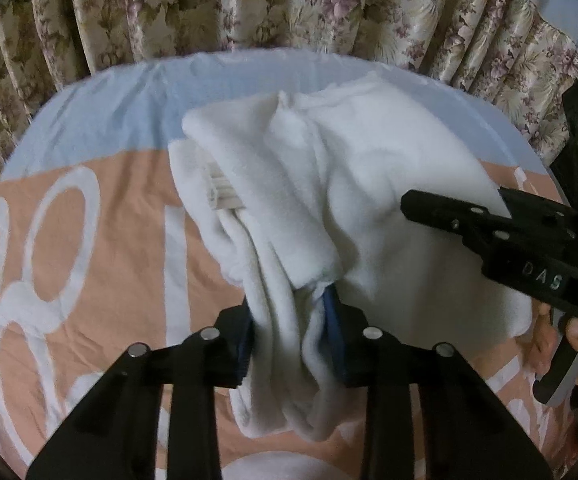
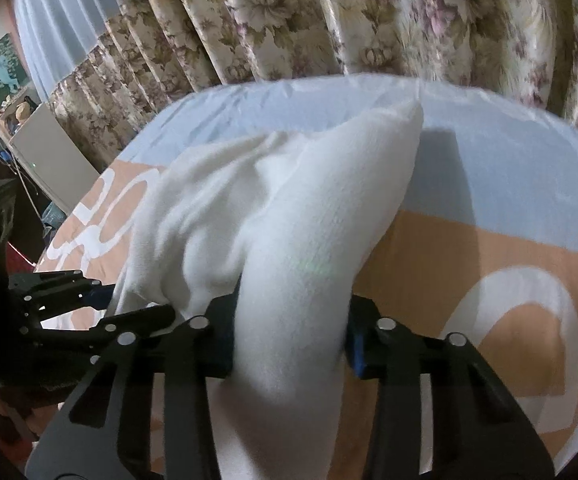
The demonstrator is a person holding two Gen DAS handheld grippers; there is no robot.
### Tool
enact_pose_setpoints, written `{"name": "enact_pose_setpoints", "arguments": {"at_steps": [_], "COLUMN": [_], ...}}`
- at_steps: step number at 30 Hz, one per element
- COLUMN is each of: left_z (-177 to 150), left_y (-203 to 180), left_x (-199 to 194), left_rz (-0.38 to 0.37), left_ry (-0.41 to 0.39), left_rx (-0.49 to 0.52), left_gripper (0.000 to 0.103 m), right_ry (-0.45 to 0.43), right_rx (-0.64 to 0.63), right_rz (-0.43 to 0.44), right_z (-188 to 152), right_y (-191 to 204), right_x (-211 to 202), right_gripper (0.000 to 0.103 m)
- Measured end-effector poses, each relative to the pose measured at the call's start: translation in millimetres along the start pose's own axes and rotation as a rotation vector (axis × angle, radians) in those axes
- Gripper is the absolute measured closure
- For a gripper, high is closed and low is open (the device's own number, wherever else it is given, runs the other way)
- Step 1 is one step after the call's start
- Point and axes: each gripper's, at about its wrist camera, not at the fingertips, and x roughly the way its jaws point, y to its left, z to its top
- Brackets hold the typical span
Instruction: Fold small clothes
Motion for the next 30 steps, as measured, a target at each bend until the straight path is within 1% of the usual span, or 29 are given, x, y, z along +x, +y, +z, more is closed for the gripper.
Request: {"name": "enact_pose_setpoints", "arguments": {"at_steps": [1, 4, 6, 8, 11, 15, 17, 19, 21, 22, 23, 24, 25, 26, 27, 28, 30], "left_z": [4.5, 18.6, 22.0, 19.2, 0.6, -40.6, -57.1, -76.1, -88.0, -93.0, -98.3, -102.7, -105.6, -107.5, -109.8, -111.1, -110.0], "left_y": [-2.7, -12.8, -22.1, -32.7, -56.1, -96.4, -112.5, -130.6, -140.3, -142.9, -144.8, -143.8, -141.4, -137.8, -132.7, -126.7, -117.2], "left_x": [-7.1, -29.5, -41.3, -49.2, -59.5, -73.4, -72.4, -59.7, -41.6, -33.1, -25.4, -24.3, -22.9, -21.7, -21.2, -22.0, -30.0], "left_rz": [0.005, 0.022, 0.018, 0.011, -0.011, -0.025, -0.056, -0.076, -0.078, -0.072, -0.055, -0.037, -0.011, 0.005, 0.001, -0.025, -0.054], "left_ry": [-0.018, -0.069, -0.089, -0.100, -0.099, -0.109, -0.093, -0.057, -0.018, -0.002, 0.007, 0.000, -0.013, -0.016, -0.013, -0.006, -0.001], "left_rx": [0.004, 0.010, 0.020, 0.032, 0.048, 0.072, 0.072, 0.087, 0.097, 0.100, 0.104, 0.106, 0.103, 0.100, 0.086, 0.063, 0.020], "left_gripper": [0.079, 0.080, 0.080, 0.080, 0.080, 0.080, 0.079, 0.078, 0.076, 0.075, 0.065, 0.057, 0.038, 0.027, 0.026, 0.026, 0.026], "right_ry": [-0.014, -0.070, -0.105, -0.135, -0.165, -0.169, -0.157, -0.133, -0.089, -0.063, -0.050, -0.030, -0.026, -0.028, -0.022, -0.026, -0.055], "right_rx": [-0.008, -0.046, -0.058, -0.061, -0.069, -0.095, -0.105, -0.100, -0.072, -0.052, -0.038, -0.005, 0.033, 0.075, 0.142, 0.173, 0.197], "right_rz": [-0.003, -0.016, -0.019, -0.024, -0.033, -0.055, -0.076, -0.103, -0.119, -0.124, -0.125, -0.116, -0.099, -0.073, -0.042, -0.035, -0.028], "right_z": [2.5, 10.4, 12.5, 11.9, 1.4, -35.2, -56.9, -83.6, -102.2, -109.9, -115.5, -123.8, -131.9, -136.9, -142.4, -145.2, -147.8], "right_y": [1.8, 7.5, 8.3, 6.6, 3.3, 0.5, -1.8, -10.5, -25.1, -34.0, -39.1, -49.9, -58.7, -67.9, -80.0, -84.8, -86.3], "right_x": [-4.3, -23.4, -38.8, -56.1, -86.8, -125.1, -139.2, -149.5, -145.3, -139.8, -136.4, -130.7, -128.9, -128.9, -129.9, -134.1, -148.8], "right_gripper": [0.064, 0.065, 0.065, 0.065, 0.065, 0.065, 0.065, 0.065, 0.064, 0.063, 0.062, 0.059, 0.055, 0.047, 0.042, 0.038, 0.038]}}
